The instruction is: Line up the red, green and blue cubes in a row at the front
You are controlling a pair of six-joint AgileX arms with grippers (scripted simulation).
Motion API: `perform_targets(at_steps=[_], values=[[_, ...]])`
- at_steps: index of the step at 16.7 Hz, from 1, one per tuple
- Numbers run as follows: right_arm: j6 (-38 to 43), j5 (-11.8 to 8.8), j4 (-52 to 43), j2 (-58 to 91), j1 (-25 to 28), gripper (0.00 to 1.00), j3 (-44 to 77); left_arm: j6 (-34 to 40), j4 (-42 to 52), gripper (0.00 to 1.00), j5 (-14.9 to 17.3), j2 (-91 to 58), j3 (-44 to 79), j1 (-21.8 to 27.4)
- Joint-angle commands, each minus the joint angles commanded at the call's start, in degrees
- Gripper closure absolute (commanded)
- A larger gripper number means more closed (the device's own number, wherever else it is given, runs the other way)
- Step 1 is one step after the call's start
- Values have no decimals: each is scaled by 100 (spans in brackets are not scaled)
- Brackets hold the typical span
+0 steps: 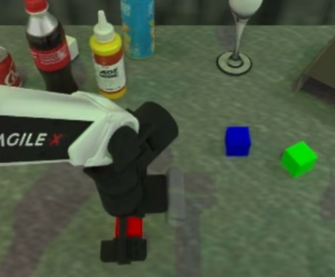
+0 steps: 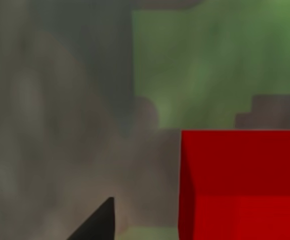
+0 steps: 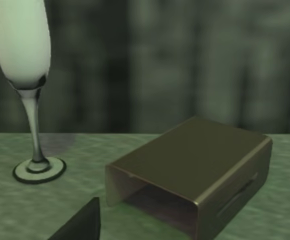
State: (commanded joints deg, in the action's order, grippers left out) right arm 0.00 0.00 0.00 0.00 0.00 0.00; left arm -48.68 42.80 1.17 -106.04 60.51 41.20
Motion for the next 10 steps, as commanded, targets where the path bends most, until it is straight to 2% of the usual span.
perform_targets(at_steps=[6,10], values=[[0,0,0,0,0,0,0,-5,20,0,0,11,17,-2],[0,0,0,0,0,0,0,-12,666,0,0,253,390,-50]])
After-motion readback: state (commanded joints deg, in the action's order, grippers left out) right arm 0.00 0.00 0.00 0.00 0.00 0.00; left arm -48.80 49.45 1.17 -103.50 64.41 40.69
